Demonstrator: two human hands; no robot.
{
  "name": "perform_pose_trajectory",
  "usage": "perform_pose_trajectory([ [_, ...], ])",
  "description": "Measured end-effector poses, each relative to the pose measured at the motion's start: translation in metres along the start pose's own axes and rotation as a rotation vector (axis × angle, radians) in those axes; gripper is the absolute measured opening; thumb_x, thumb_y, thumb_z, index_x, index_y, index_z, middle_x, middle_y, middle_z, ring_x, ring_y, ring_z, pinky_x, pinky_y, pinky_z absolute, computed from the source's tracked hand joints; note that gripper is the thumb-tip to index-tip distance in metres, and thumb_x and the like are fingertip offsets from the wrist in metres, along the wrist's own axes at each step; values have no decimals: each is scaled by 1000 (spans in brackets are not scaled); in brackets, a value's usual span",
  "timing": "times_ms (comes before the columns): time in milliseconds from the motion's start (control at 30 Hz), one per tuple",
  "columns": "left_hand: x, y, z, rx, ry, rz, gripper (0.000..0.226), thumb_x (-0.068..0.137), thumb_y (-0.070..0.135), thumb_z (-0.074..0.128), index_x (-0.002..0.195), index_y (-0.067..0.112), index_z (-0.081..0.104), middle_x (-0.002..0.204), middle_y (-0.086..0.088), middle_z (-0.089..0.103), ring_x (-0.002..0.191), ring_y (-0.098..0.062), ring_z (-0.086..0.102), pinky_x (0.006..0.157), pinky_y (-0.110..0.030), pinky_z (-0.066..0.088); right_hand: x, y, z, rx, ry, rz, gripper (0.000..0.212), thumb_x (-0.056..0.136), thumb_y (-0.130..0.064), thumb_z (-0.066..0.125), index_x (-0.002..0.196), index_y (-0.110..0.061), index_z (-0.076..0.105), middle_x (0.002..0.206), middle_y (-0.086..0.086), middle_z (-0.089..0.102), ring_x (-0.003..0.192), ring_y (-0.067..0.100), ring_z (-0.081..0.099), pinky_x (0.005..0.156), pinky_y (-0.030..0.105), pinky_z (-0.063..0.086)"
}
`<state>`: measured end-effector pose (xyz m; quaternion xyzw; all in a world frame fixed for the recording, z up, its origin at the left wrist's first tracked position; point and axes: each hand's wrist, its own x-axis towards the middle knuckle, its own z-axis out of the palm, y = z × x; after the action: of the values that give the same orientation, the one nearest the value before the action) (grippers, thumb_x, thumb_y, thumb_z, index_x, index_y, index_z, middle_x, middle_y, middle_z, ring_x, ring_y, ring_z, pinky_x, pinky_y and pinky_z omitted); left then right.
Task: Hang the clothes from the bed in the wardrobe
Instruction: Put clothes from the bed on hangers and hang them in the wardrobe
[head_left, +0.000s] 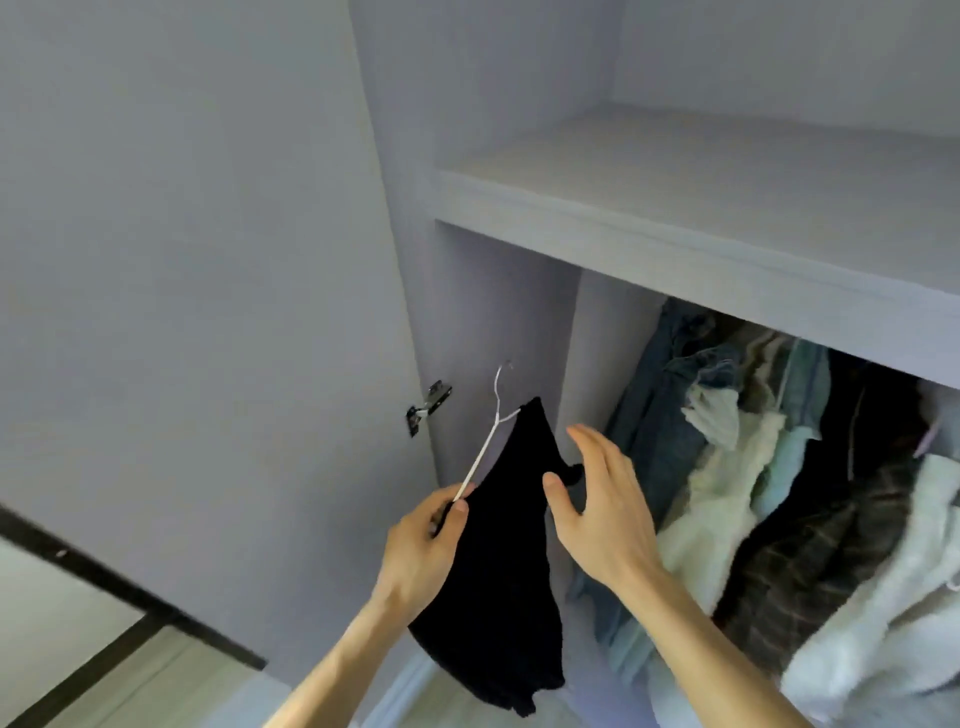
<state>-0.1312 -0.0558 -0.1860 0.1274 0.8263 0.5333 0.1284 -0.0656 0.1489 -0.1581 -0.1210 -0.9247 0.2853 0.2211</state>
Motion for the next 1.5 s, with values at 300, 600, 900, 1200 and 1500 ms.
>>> perform_pose_trajectory([
  [300, -207, -98, -102, -1, 198, -256, 23, 99, 31, 59, 113, 43, 71, 99, 25, 71, 95, 5, 64, 83, -12, 46, -56, -129, 125, 155, -757, -277, 33, 103, -45, 39, 104, -31, 69, 107, -15, 68, 103, 10, 61, 90, 29, 46],
  [600, -458, -156, -122, -2, 642, -548, 28, 87, 53, 56, 110, 47, 71, 88, 8, 58, 82, -10, 58, 77, -23, 45, -249, -253, 185, 222, -979, -989, 55, 103, -55, 20, 81, -21, 59, 77, -9, 58, 73, 22, 55, 69, 42, 48],
  [900, -560, -126, -117, 73, 1174, -647, 21, 91, 34, 62, 110, 34, 69, 96, 17, 68, 90, 0, 61, 79, -16, 47, -389, -354, 171, 546, -1095, -1391, 37, 103, -44, 42, 87, -21, 67, 85, -11, 60, 76, 11, 56, 68, 28, 48],
  [1200, -639, -71, -135, 372, 1736, -916, 18, 88, 56, 66, 97, 42, 64, 75, 25, 60, 66, 1, 57, 59, -17, 43, -437, -416, 218, 733, -1162, -1223, 67, 95, -63, 33, 143, -18, 46, 150, -1, 42, 140, 15, 32, 114, 38, 27],
  [1500, -714, -45, -182, 317, 1955, -1042, 20, 87, 56, 66, 93, 40, 76, 75, 26, 67, 77, 1, 62, 70, -14, 46, -487, -443, 250, 567, -1923, -925, 31, 90, -58, 51, 113, -39, 58, 106, -25, 67, 101, -2, 62, 79, 13, 44],
])
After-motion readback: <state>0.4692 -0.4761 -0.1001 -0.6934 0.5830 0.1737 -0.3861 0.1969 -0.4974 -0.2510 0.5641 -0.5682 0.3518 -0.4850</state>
